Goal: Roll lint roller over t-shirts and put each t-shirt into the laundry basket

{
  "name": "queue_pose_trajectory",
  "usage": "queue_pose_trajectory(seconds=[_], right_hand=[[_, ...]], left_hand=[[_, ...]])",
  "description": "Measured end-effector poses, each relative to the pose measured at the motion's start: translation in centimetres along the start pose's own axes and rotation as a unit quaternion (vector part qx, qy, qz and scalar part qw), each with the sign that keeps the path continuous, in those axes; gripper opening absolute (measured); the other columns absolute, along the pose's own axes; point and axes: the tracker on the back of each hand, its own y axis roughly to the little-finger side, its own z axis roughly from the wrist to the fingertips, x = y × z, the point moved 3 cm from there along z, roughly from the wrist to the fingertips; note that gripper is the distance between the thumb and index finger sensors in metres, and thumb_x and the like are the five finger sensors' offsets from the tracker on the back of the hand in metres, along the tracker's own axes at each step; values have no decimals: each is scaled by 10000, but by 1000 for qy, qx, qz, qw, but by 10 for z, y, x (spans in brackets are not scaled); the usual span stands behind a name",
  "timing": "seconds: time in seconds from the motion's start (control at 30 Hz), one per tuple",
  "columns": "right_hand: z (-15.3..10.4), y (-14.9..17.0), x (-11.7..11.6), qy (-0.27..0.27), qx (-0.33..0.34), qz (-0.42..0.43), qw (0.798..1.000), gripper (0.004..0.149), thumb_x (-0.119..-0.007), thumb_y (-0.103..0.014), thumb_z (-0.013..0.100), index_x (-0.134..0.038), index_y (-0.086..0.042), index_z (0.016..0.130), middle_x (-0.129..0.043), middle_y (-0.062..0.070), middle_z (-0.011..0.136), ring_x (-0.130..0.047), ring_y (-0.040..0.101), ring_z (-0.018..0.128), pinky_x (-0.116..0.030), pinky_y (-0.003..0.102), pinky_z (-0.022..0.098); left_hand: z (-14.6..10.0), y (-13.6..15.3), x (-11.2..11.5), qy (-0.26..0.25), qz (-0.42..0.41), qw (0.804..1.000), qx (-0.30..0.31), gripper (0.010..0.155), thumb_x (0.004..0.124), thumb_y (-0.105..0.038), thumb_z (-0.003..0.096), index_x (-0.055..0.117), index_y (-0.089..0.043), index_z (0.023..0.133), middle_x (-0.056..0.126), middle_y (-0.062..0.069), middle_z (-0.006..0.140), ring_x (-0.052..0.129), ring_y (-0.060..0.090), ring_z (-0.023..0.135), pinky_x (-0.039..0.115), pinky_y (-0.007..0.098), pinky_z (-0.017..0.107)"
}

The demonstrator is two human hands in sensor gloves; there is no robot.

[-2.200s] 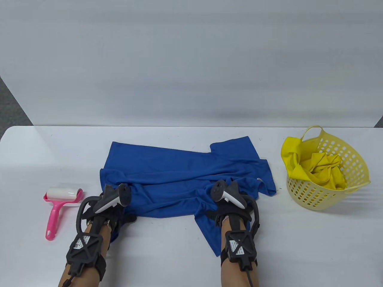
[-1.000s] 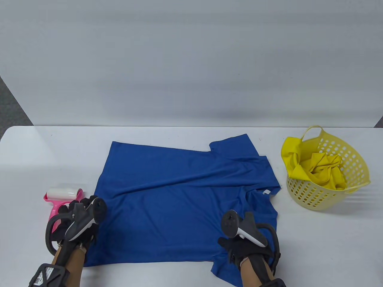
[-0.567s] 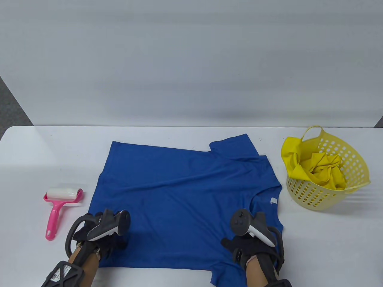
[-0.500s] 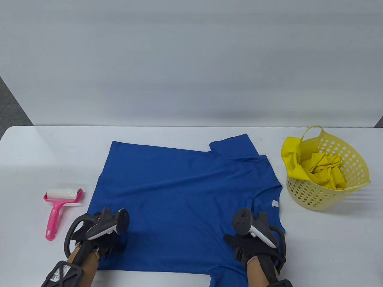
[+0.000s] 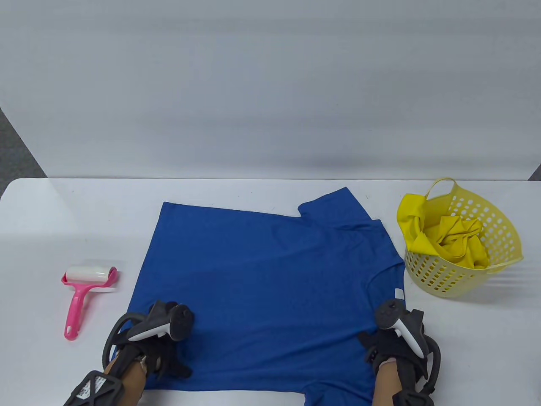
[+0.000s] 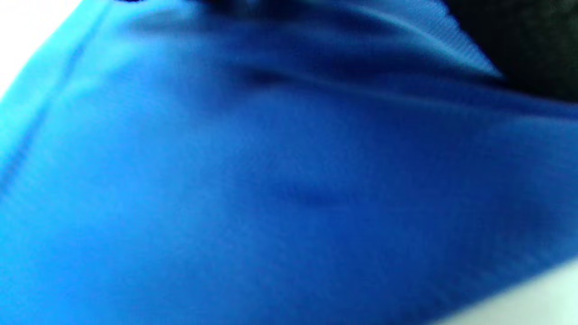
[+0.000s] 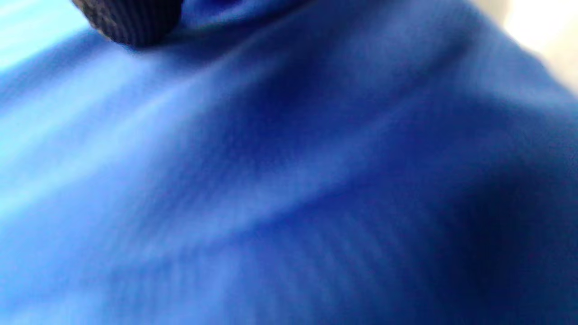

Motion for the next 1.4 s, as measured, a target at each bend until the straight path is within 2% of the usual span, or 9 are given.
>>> queue_pose_trajectory(seconds=[0.13, 0.2, 0.37, 0.47, 0.63, 0.77, 0.9, 1.13, 1.4], right_hand=[[-7, -41, -7, 15, 88, 18, 996, 840, -612, -602, 440, -72, -243, 974, 34, 224, 1026, -49, 586, 921, -172, 817, 554], [-6, -60, -21, -33, 100, 16, 994, 851, -603, -621, 432, -33, -270, 958, 80, 205, 1013, 8, 584, 904, -145, 832, 536], [0, -73, -47, -122, 94, -74, 985, 877, -555, -672, 384, 15, -276, 920, 143, 193, 965, 102, 589, 830, -142, 861, 492], [-7, -74, -48, -147, 102, -72, 981, 930, -673, -665, 359, -25, -293, 912, 124, 168, 958, 82, 582, 824, -179, 864, 481], [-11, -77, -47, -139, 95, -101, 981, 945, -672, -678, 336, -27, -283, 903, 92, 187, 961, 14, 608, 836, -256, 872, 486], [-14, -80, -40, -95, 113, -91, 985, 923, -654, -664, 356, -65, -260, 943, 22, 215, 1013, -25, 589, 887, -196, 847, 525], [-17, -79, -25, -47, 122, -53, 990, 895, -624, -650, 389, -40, -264, 946, 69, 208, 1007, 34, 576, 878, -135, 838, 516], [-4, -76, -35, -44, 104, -84, 990, 869, -599, -647, 400, -27, -275, 937, 95, 197, 995, 62, 567, 867, -110, 831, 509], [0, -69, -43, -75, 84, -64, 992, 851, -553, -665, 396, -25, -274, 938, 98, 194, 994, 62, 564, 871, -106, 826, 517]], left_hand=[[-3, 4, -15, -103, -42, 993, -40, 998, 617, -752, 326, 225, -308, 1129, 494, 109, 1189, 577, 407, 1098, 466, 671, 778], [2, 6, -14, -112, -86, 990, -17, 1002, 604, -752, 342, 104, -342, 1108, 240, 113, 1230, 344, 432, 1160, 358, 691, 798], [16, 18, 12, 39, -51, 997, -49, 1159, 664, -810, 211, -4, -352, 1040, 38, 147, 1169, 207, 546, 1108, 382, 751, 765], [10, 25, 11, 40, -76, 996, -38, 1213, 833, -759, 193, 91, -344, 1058, 70, 153, 1165, 215, 566, 1098, 402, 796, 732], [8, 23, 9, 33, -61, 997, -37, 1223, 843, -751, 181, 119, -324, 1070, 121, 175, 1177, 284, 583, 1104, 435, 801, 726], [-1, 46, -6, -57, -78, 991, -93, 1034, 686, -743, 309, 121, -379, 1094, 194, 93, 1235, 278, 477, 1162, 362, 725, 786], [-35, 113, -21, -185, -125, 939, -262, 938, 611, -712, 435, 48, -359, 1097, 122, 111, 1231, 190, 483, 1154, 320, 710, 795], [-36, 187, 42, -34, -277, 886, -371, 844, 553, -553, 533, -48, -265, 1050, 162, 207, 1200, 344, 528, 1122, 409, 704, 774], [-23, 181, 42, -71, -158, 901, -397, 814, 631, -429, 560, 22, -254, 1071, 603, 54, 1061, 753, 264, 919, 620, 572, 737]])
